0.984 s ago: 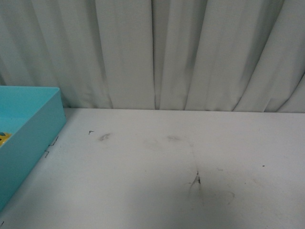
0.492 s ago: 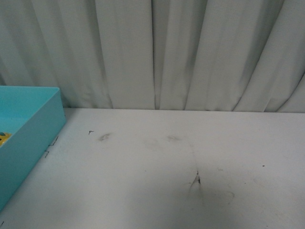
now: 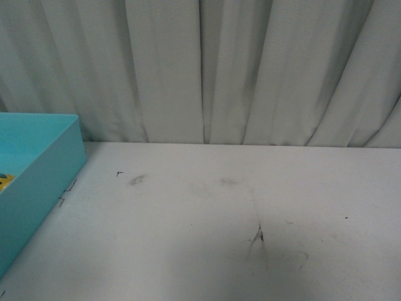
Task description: Wind up and store yellow beetle toy
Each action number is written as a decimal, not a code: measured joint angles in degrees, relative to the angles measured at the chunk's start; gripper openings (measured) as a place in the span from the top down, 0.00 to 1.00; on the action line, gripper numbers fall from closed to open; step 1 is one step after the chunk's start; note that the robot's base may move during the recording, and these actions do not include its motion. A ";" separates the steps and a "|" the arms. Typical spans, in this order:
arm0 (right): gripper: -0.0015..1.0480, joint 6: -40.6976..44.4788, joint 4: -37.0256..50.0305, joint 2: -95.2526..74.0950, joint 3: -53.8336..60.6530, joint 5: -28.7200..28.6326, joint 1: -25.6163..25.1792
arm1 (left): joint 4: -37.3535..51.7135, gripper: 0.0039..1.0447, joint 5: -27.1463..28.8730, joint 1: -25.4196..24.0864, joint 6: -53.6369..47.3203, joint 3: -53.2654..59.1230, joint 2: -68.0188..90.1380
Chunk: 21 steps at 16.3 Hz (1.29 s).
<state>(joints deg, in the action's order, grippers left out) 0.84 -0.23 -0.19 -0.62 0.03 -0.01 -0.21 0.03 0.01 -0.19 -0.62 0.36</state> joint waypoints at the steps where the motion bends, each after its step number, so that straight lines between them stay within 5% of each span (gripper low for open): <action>1: 0.06 0.00 0.00 0.00 0.00 0.00 0.00 | 0.02 0.06 0.00 0.00 0.00 0.00 0.00; 21: 0.06 -0.02 0.11 0.00 0.00 0.00 0.00 | 0.02 0.06 0.00 0.00 0.00 0.00 0.00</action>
<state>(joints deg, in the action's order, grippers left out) 0.82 -0.12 -0.19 -0.62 0.03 -0.01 -0.19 0.03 0.01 -0.19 -0.62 0.36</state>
